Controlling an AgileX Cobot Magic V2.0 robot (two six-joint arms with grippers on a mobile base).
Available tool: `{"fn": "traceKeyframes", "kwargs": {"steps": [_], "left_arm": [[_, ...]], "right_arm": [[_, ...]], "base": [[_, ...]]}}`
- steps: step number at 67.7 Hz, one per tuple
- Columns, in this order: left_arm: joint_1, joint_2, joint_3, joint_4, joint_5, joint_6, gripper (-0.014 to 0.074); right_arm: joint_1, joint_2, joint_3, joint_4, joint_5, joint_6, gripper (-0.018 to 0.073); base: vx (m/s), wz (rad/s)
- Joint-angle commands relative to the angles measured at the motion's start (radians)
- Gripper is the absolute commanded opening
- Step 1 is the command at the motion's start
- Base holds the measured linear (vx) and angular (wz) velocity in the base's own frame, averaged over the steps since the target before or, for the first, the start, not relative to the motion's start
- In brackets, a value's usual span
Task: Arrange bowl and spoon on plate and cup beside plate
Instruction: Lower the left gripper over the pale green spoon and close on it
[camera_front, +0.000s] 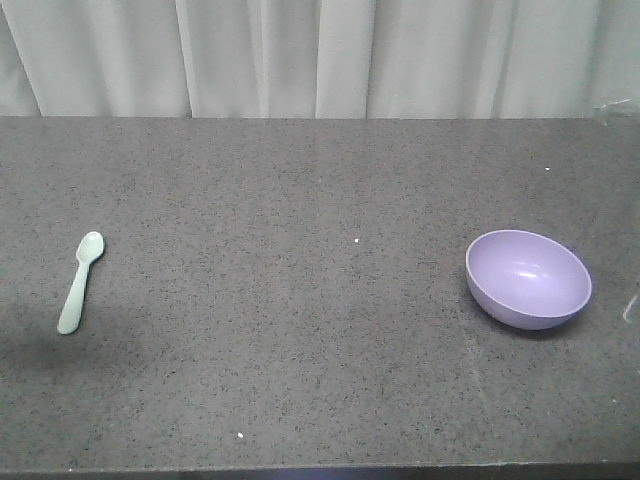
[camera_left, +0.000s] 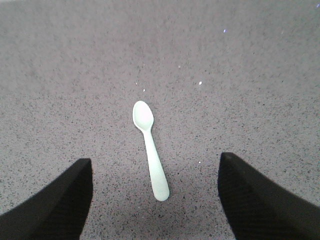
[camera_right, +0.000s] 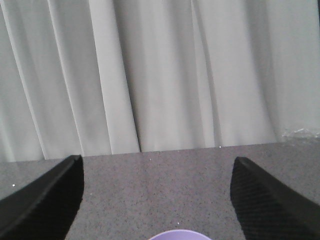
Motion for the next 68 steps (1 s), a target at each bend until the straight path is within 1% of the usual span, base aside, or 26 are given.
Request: {"fn": "traceKeyframes", "kwargs": {"steps": [1, 10, 19, 31, 41, 68], "left_arm": [[0.004, 0.09, -0.119, -0.004, -0.009, -0.013, 0.0489], [0.004, 0.231, -0.243, -0.005, 0.063, -0.013, 0.0482], [0.004, 0.333, -0.303, -0.005, 0.099, -0.013, 0.0482], [0.004, 0.434, -0.305, -0.009, 0.127, -0.014, 0.0482], [0.004, 0.504, -0.305, -0.011, 0.129, -0.015, 0.0482], [0.004, 0.641, -0.304, -0.002, 0.14, -0.014, 0.0482]], "right_arm": [[0.002, 0.029, -0.033, -0.003, -0.041, -0.002, 0.059], [0.002, 0.061, -0.033, -0.005, -0.022, -0.002, 0.059], [0.002, 0.086, -0.033, -0.015, -0.016, -0.002, 0.059], [0.002, 0.095, -0.033, -0.033, 0.001, -0.002, 0.059], [0.002, 0.095, -0.033, -0.034, 0.003, -0.002, 0.059], [0.002, 0.095, -0.033, -0.038, 0.017, -0.002, 0.059]], "base": [[0.0, 0.0], [0.0, 0.0], [0.0, 0.0], [0.0, 0.0], [0.0, 0.0], [0.0, 0.0]]}}
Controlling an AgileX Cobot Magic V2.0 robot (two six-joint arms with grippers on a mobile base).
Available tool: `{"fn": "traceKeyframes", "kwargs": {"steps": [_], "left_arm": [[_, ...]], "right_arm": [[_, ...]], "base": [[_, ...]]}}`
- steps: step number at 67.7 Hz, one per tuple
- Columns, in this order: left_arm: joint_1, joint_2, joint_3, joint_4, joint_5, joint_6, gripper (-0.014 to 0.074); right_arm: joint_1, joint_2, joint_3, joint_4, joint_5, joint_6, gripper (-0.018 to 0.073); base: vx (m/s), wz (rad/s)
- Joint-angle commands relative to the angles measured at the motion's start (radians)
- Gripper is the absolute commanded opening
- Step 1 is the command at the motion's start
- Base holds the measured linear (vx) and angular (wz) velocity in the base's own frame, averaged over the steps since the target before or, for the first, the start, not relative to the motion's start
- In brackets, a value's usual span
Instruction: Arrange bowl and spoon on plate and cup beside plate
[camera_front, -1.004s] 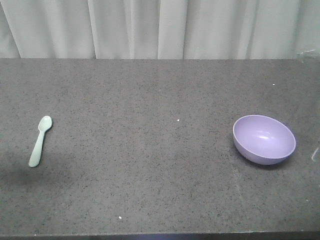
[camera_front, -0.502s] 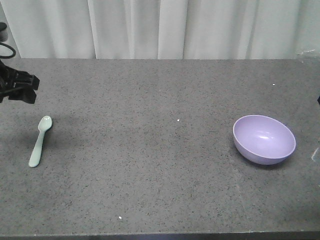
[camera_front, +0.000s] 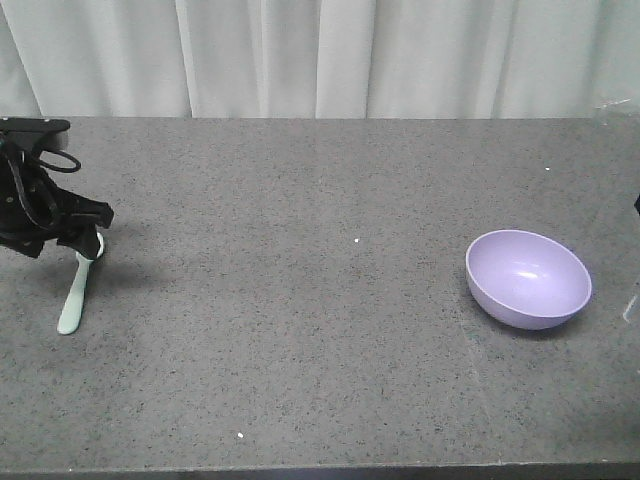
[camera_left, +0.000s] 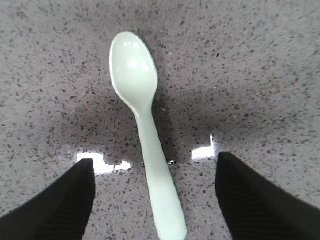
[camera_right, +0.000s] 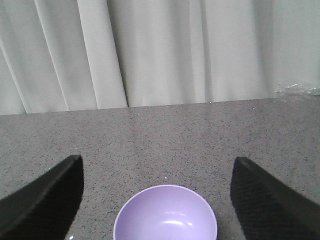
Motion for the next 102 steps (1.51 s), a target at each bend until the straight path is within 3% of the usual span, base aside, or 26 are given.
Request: {"fn": "traceKeyframes", "kwargs": {"steps": [1, 48, 61, 76, 95, 102], "left_arm": [[0.004, -0.014, -0.03, -0.003, -0.018, -0.011, 0.0482], [0.004, 0.094, -0.027, -0.005, 0.027, -0.013, 0.0456], [0.004, 0.105, -0.027, -0.004, 0.037, -0.013, 0.0333], [0.004, 0.107, -0.027, 0.02, 0.039, -0.002, -0.0009], [0.003, 0.089, -0.029, 0.012, 0.039, 0.013, -0.0008], [0.003, 0.04, -0.029, 0.012, 0.027, 0.016, -0.0008]], "right_arm": [[0.002, 0.005, -0.033, -0.012, -0.066, -0.002, 0.059], [0.002, 0.005, -0.033, -0.012, -0.047, -0.002, 0.059], [0.002, 0.005, -0.033, -0.012, -0.039, -0.002, 0.059], [0.002, 0.005, -0.033, -0.012, -0.039, -0.002, 0.059], [0.002, 0.005, -0.038, -0.012, -0.038, -0.002, 0.0565], [0.002, 0.005, -0.1, -0.011, 0.025, 0.002, 0.0552]], "base": [[0.0, 0.0], [0.0, 0.0], [0.0, 0.0], [0.0, 0.0], [0.0, 0.0], [0.0, 0.0]]}}
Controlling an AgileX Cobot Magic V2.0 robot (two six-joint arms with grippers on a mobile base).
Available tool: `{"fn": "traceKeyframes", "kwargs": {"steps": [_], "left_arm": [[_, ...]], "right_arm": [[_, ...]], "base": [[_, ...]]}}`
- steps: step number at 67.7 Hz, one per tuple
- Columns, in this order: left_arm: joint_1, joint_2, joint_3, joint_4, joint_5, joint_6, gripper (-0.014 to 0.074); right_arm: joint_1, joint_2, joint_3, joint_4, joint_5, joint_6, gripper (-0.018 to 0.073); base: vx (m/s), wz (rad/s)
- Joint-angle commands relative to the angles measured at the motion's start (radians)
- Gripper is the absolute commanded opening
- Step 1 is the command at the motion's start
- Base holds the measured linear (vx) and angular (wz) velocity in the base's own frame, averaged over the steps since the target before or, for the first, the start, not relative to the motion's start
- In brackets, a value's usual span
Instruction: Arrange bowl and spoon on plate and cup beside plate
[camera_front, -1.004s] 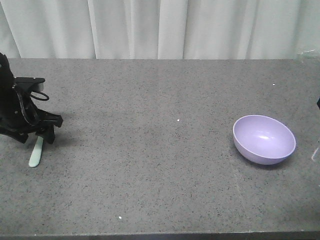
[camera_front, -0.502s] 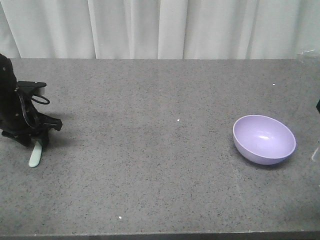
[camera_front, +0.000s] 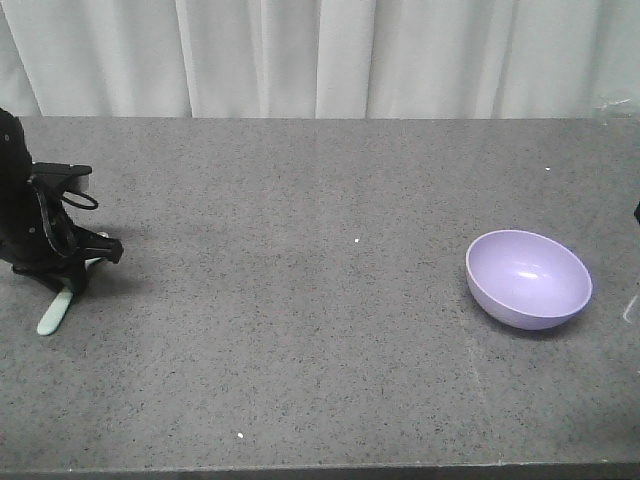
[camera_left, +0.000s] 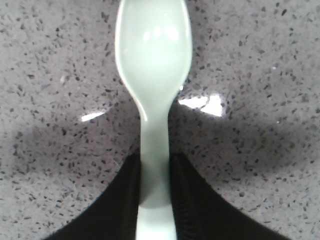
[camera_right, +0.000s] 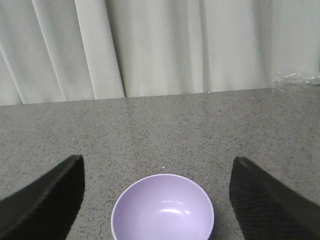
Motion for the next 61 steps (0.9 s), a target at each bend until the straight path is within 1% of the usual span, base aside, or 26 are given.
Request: {"fn": "traceKeyframes", "kwargs": {"steps": [1, 11, 19, 27, 36, 42, 45, 50, 54, 57, 60, 61], "left_arm": [[-0.001, -0.093, -0.018, -0.017, -0.009, 0.004, -0.0008], [-0.001, -0.206, -0.018, -0.033, -0.052, 0.004, -0.0008], [-0.001, -0.314, -0.018, -0.091, -0.088, 0.019, -0.0008], [-0.001, -0.418, -0.018, -0.171, -0.119, 0.061, -0.0008], [-0.001, -0.519, -0.018, -0.251, -0.146, 0.103, -0.0008], [-0.001, -0.572, -0.018, -0.279, -0.161, 0.109, -0.0008], [-0.001, -0.598, -0.018, -0.281, -0.17, 0.109, -0.0008], [-0.001, -0.628, -0.018, -0.28, -0.176, 0.109, -0.0008], [-0.001, -0.644, -0.018, -0.28, -0.177, 0.109, -0.0008], [-0.001, -0.653, -0.018, -0.278, -0.175, 0.109, -0.0008], [-0.001, -0.657, -0.016, -0.278, -0.174, 0.109, -0.0008], [-0.001, -0.657, -0.016, -0.278, -0.173, 0.109, -0.0008]], "right_arm": [[0.002, 0.006, -0.095, -0.011, -0.015, 0.002, 0.0552], [0.002, 0.074, -0.277, -0.034, 0.136, 0.001, 0.0552], [0.002, 0.171, -0.429, -0.095, 0.273, 0.001, 0.0552], [0.001, 0.294, -0.57, -0.162, 0.416, 0.001, 0.0552], [0.001, 0.432, -0.673, -0.206, 0.532, -0.008, 0.0552], [0.0, 0.518, -0.702, -0.227, 0.569, -0.009, 0.0552], [-0.012, 0.566, -0.707, -0.226, 0.58, -0.01, 0.0552], [-0.049, 0.631, -0.712, -0.206, 0.591, -0.023, 0.0552], [-0.098, 0.676, -0.713, -0.145, 0.589, -0.053, 0.0552], [-0.145, 0.711, -0.713, -0.077, 0.584, -0.104, 0.0552], [-0.18, 0.737, -0.713, 0.033, 0.585, -0.176, 0.0552], [-0.19, 0.744, -0.713, 0.066, 0.585, -0.216, 0.0552]], "base": [[0.0, 0.0], [0.0, 0.0], [0.0, 0.0], [0.0, 0.0], [0.0, 0.0], [0.0, 0.0], [0.0, 0.0], [0.0, 0.0], [0.0, 0.0], [0.0, 0.0], [0.0, 0.0], [0.0, 0.0]]}}
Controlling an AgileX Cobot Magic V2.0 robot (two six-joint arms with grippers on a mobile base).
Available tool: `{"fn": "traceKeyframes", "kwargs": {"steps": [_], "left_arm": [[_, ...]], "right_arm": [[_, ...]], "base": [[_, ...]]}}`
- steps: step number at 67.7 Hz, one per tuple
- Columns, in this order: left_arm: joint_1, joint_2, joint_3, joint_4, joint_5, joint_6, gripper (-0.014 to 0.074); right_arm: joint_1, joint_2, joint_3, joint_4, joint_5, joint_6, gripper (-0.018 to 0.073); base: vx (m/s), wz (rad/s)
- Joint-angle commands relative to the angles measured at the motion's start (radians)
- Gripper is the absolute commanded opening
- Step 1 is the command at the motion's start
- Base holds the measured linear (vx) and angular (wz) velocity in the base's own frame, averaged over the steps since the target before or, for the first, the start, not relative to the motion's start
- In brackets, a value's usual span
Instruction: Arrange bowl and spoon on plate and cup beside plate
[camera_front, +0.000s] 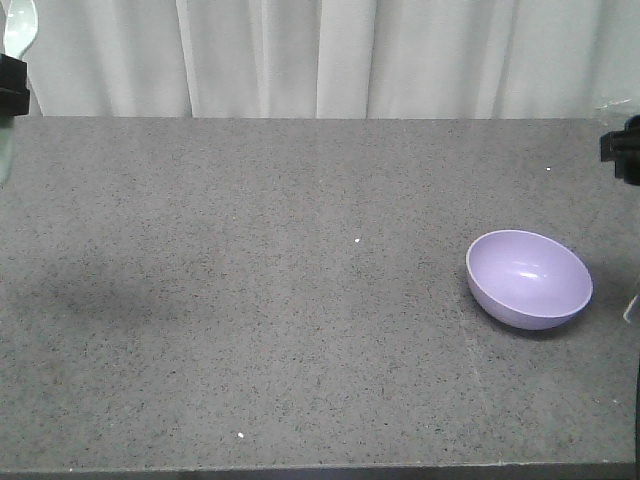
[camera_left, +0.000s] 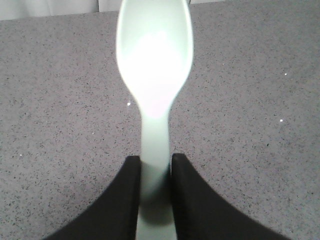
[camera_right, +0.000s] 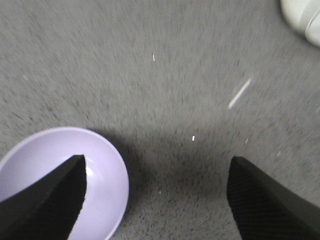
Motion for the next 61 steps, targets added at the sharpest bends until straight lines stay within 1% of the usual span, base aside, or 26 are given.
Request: {"fn": "traceKeyframes", "kwargs": {"steps": [1, 10, 14, 16, 26, 41, 61], "left_arm": [[-0.001, -0.036, -0.026, -0.026, -0.056, 0.004, -0.0008], [-0.001, -0.033, -0.026, -0.025, -0.054, 0.004, -0.0008], [-0.001, -0.033, -0.026, -0.025, -0.054, 0.004, -0.0008], [-0.001, -0.033, -0.026, -0.025, -0.054, 0.004, -0.0008], [-0.001, -0.033, -0.026, -0.025, -0.054, 0.004, -0.0008], [-0.001, -0.033, -0.026, -0.025, -0.054, 0.004, -0.0008], [-0.001, -0.033, -0.026, -0.026, -0.055, 0.004, -0.0008]], "right_arm": [[-0.076, 0.032, -0.033, 0.177, -0.044, -0.159, 0.0552], [-0.172, 0.099, -0.033, 0.448, -0.024, -0.321, 0.0552], [-0.194, 0.128, -0.033, 0.516, -0.002, -0.394, 0.0552], [-0.201, 0.143, -0.033, 0.533, 0.007, -0.421, 0.0552], [-0.204, 0.213, -0.033, 0.573, 0.023, -0.474, 0.0552], [-0.183, 0.304, -0.033, 0.564, -0.005, -0.473, 0.0552], [-0.183, 0.377, -0.033, 0.568, 0.029, -0.493, 0.0545]], "base": [[0.0, 0.0], [0.0, 0.0], [0.0, 0.0], [0.0, 0.0], [0.0, 0.0], [0.0, 0.0], [0.0, 0.0]]}}
